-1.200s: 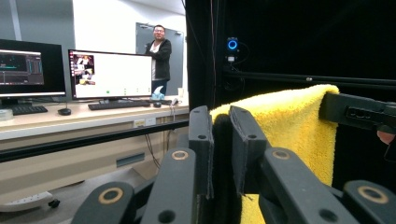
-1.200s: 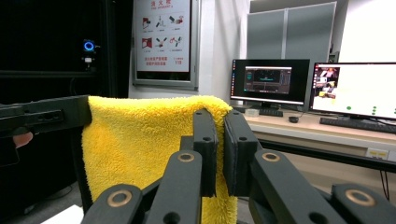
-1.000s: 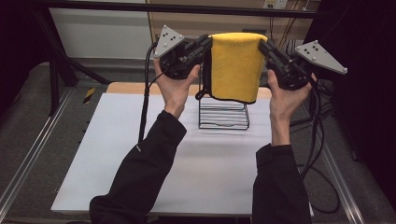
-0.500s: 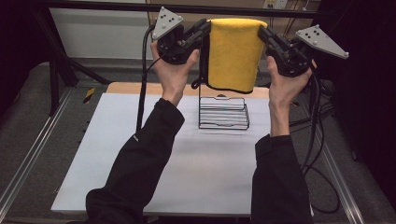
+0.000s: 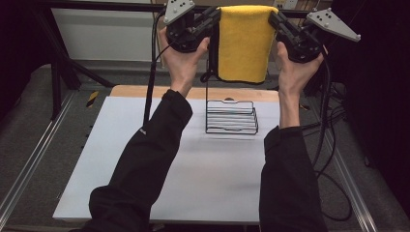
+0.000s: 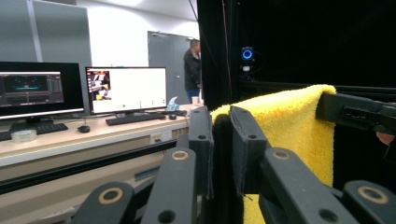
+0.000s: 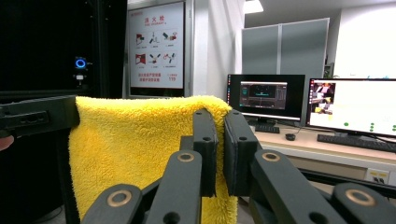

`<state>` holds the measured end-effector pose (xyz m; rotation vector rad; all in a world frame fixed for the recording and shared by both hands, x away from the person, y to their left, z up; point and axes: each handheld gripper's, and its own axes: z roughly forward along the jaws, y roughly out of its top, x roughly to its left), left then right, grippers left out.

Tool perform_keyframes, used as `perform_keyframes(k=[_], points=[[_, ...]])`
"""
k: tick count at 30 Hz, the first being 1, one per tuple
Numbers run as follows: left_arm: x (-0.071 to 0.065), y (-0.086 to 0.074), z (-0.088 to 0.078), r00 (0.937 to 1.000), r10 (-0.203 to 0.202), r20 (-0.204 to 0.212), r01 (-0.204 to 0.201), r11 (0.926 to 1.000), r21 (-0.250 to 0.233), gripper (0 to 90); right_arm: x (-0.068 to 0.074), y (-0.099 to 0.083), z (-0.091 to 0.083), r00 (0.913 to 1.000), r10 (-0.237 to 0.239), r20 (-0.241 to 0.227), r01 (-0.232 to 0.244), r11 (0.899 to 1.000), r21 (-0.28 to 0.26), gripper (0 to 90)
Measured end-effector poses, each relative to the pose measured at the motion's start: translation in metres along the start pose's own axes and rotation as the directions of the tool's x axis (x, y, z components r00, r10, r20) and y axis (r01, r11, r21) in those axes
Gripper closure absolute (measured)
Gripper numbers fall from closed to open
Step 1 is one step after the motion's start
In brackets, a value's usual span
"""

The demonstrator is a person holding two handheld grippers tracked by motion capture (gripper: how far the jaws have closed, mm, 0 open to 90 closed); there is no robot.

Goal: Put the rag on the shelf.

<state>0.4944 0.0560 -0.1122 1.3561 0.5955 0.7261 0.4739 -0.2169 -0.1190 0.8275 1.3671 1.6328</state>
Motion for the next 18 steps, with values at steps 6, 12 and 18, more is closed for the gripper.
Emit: perform_keyframes(k=[6,12,18], points=[[0.009,-0.001,0.008,0.9999,-0.003,-0.011,0.003,1.0,0.004,79.6,-0.004,0.0,0.011,1.0,-0.001,-0.004,0.001,1.0,0.008,85.0],[0.018,-0.007,0.017,0.9998,-0.006,-0.019,0.006,0.9999,0.009,79.6,-0.007,-0.004,0.022,1.0,-0.007,-0.002,0.007,1.0,0.022,85.0],[0.021,-0.009,0.023,0.9988,0.033,-0.036,-0.032,0.9992,0.024,79.6,-0.013,-0.009,0.031,1.0,0.005,-0.004,-0.005,1.0,0.031,85.1]])
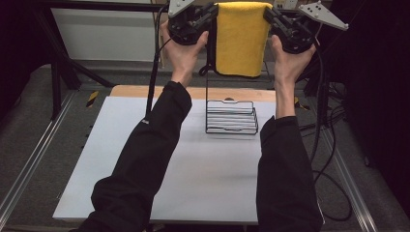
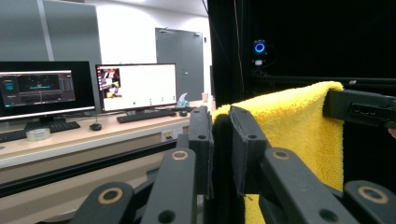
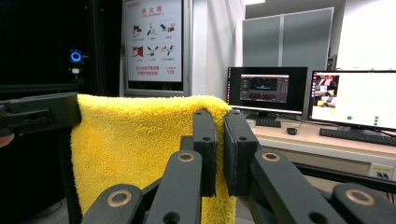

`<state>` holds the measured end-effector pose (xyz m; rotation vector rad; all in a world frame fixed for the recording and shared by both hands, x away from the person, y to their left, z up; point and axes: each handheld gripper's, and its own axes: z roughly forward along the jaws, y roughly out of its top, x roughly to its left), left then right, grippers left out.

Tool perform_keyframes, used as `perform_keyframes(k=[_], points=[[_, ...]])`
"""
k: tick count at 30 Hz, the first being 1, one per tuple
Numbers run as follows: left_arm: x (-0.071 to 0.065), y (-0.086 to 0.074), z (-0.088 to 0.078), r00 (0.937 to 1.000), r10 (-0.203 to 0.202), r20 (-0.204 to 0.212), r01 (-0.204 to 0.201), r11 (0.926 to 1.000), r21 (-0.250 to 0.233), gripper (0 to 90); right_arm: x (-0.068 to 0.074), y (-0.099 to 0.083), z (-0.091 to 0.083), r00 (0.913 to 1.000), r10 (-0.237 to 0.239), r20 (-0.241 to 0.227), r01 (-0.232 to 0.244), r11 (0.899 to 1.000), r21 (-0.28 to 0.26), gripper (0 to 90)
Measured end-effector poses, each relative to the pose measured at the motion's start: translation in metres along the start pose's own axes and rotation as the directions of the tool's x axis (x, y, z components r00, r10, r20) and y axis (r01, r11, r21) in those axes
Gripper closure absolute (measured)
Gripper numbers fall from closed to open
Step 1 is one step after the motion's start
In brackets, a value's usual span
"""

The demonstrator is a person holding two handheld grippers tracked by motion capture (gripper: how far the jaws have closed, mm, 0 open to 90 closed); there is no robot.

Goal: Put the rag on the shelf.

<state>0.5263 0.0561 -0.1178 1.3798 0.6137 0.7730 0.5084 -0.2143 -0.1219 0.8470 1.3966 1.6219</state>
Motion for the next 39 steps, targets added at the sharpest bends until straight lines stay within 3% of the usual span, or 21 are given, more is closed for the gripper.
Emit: perform_keyframes(k=[3,11,13,23,39], points=[[0.002,-0.005,0.001,1.0,-0.007,0.006,0.007,0.9999,0.01,79.6,-0.002,-0.005,0.001,1.0,-0.005,-0.007,0.005,1.0,0.01,85.0],[0.0,-0.026,0.002,0.9997,0.019,0.017,-0.019,0.9988,0.046,79.6,-0.008,-0.025,-0.004,0.9998,0.003,-0.019,-0.002,0.999,0.043,85.0],[-0.002,-0.032,0.002,0.999,0.01,0.043,-0.012,0.9988,0.048,79.6,-0.009,-0.031,-0.007,0.9997,0.008,-0.022,-0.007,0.999,0.046,85.0],[-0.012,-0.059,-0.005,0.996,0.005,0.089,-0.012,0.9969,0.077,79.5,-0.013,-0.053,-0.024,0.9995,0.019,-0.027,-0.017,0.995,0.094,84.9],[-0.02,-0.08,-0.017,0.9909,-0.002,0.135,-0.012,0.9945,0.104,79.5,-0.012,-0.08,-0.044,0.9989,0.026,-0.038,-0.021,0.992,0.122,84.7]])
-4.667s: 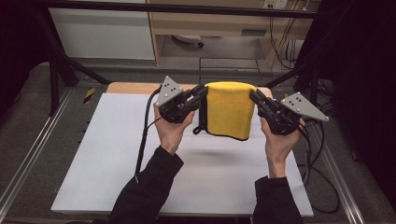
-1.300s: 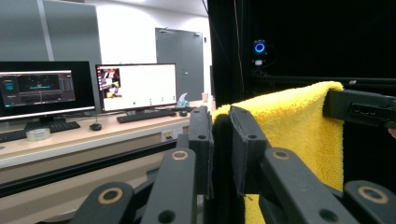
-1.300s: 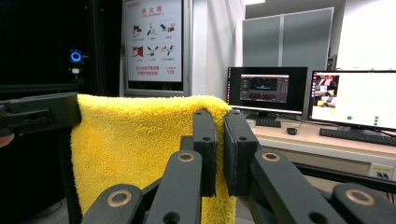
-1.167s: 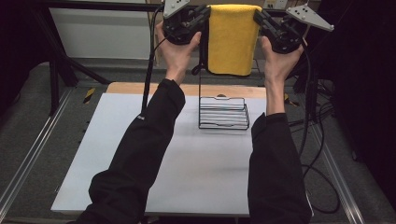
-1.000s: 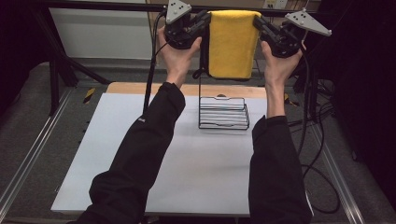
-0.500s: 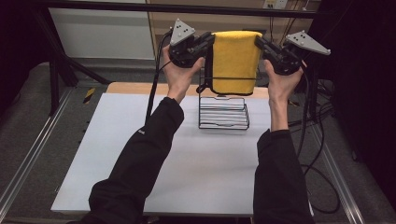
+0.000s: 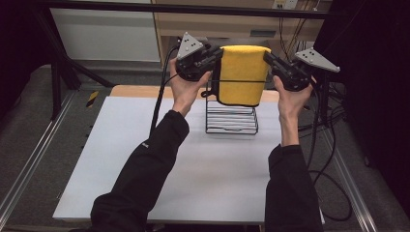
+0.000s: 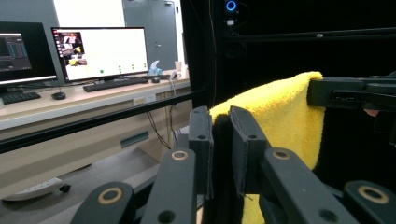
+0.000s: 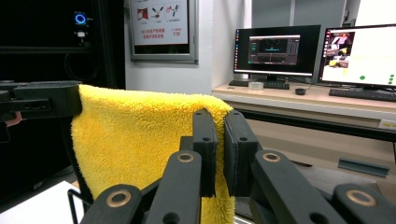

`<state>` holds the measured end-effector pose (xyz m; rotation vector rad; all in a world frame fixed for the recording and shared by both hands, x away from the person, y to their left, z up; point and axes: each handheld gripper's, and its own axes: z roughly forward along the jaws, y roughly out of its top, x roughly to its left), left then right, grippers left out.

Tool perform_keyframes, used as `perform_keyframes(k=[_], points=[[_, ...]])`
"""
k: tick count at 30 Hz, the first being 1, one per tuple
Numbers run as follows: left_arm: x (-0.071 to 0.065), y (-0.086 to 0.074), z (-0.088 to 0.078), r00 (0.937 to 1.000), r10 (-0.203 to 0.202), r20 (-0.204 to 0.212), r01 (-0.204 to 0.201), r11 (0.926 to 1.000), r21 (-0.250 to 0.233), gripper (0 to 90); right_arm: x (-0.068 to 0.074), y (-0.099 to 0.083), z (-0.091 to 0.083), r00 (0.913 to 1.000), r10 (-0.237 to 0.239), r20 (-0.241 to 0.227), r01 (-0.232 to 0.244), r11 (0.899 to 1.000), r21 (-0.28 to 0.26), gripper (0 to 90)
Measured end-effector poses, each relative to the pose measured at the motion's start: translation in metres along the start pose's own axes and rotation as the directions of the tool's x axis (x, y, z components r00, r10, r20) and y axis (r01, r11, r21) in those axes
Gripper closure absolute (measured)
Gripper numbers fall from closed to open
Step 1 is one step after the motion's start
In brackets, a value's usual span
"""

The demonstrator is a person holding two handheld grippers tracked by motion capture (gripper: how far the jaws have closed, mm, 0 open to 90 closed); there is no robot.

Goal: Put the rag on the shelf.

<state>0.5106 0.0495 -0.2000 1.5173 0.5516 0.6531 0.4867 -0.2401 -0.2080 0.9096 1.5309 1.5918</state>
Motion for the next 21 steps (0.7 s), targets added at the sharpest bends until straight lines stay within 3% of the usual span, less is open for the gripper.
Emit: perform_keyframes(k=[13,21], points=[[-0.012,-0.006,-0.014,0.9985,0.036,0.041,-0.037,0.9985,0.041,79.2,0.006,-0.006,-0.016,0.9998,-0.016,-0.012,0.016,0.999,0.034,84.3],[-0.016,-0.011,-0.021,0.9983,0.021,0.055,-0.024,0.998,0.058,79.0,0.013,-0.007,-0.024,0.9989,-0.044,-0.017,0.045,0.997,0.062,84.1]])
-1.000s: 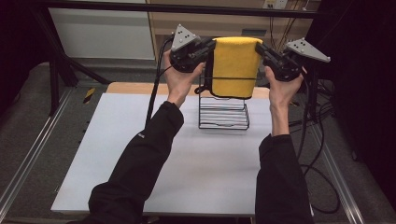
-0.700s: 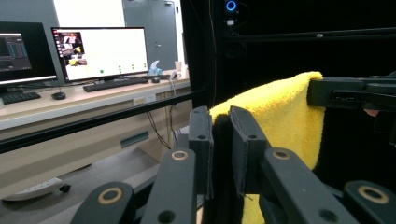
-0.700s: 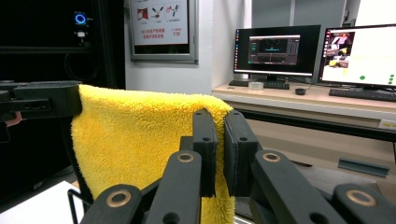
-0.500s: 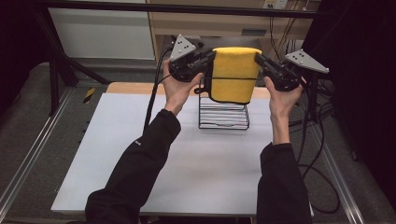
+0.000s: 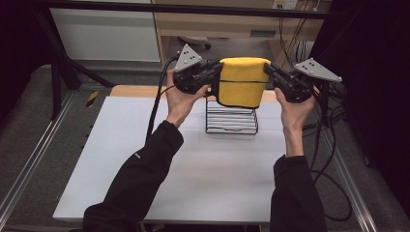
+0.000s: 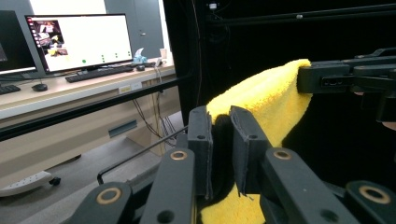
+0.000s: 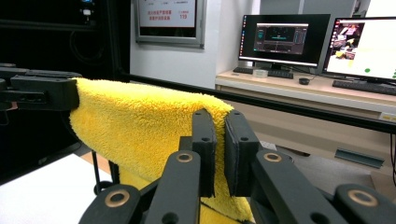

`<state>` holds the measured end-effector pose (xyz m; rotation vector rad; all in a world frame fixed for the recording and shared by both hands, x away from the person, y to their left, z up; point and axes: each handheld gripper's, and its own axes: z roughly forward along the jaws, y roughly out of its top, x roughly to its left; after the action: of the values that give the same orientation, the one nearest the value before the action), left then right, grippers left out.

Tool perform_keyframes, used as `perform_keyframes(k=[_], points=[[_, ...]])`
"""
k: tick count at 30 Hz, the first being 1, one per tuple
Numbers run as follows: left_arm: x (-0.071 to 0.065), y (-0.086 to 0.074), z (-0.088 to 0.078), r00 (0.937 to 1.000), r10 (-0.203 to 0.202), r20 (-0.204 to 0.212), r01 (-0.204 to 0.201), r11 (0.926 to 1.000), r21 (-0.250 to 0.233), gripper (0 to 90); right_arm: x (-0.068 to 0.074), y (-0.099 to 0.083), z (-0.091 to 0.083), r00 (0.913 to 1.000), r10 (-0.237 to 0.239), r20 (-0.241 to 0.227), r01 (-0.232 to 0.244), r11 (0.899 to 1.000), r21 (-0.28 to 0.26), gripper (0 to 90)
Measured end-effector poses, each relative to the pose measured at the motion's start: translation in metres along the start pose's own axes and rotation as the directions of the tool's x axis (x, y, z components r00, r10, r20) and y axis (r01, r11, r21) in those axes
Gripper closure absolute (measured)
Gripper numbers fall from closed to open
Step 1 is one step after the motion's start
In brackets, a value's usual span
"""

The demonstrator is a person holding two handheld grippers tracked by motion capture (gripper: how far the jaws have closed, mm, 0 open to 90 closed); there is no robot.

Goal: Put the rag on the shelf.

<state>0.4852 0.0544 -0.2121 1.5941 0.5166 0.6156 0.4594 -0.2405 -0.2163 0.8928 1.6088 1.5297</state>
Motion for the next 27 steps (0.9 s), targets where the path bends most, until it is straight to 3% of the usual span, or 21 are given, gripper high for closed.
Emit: perform_keyframes(k=[19,27], points=[[-0.016,-0.027,-0.015,0.9992,-0.01,0.039,0.007,0.9965,0.083,77.8,0.011,-0.017,-0.02,0.9985,-0.025,-0.05,0.029,0.995,0.092,83.0],[-0.022,-0.039,-0.014,0.9991,0.0,0.042,-0.006,0.9899,0.142,76.1,0.011,-0.034,-0.028,0.9966,-0.023,-0.08,0.033,0.992,0.121,81.7]])
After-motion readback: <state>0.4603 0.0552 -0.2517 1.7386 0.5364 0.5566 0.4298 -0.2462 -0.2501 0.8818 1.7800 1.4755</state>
